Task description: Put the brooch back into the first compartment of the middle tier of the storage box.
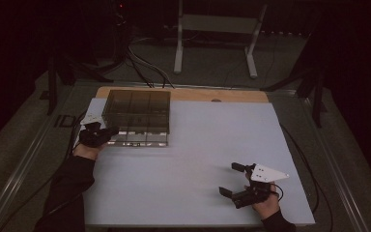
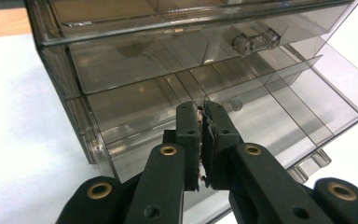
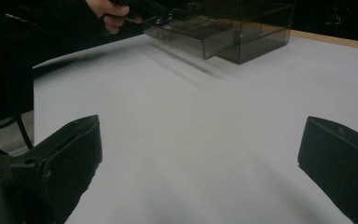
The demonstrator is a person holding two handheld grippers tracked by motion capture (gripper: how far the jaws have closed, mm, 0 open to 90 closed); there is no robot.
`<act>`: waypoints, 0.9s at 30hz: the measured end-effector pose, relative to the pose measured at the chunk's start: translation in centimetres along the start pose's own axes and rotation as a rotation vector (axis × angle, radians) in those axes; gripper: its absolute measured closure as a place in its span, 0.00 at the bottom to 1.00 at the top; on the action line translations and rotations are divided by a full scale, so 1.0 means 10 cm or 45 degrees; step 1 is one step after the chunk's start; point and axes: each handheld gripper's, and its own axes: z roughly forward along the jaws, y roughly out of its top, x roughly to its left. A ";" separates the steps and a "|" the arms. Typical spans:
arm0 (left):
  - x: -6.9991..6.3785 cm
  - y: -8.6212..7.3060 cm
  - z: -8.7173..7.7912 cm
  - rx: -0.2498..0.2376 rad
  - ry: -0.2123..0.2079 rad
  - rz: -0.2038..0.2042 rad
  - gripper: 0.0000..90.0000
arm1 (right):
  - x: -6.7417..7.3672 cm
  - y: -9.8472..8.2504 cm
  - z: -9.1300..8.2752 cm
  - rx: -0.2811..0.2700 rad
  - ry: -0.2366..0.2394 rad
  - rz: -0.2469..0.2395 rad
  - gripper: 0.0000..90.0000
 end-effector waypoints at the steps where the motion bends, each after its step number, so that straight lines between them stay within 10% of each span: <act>1: 0.00 -0.01 0.01 0.009 0.007 -0.004 0.96 | 0.00 0.00 0.00 -0.002 0.000 0.000 0.00; 27: -0.08 0.06 0.01 0.011 0.077 0.011 0.96 | 0.00 0.00 -0.01 0.000 0.001 -0.001 0.00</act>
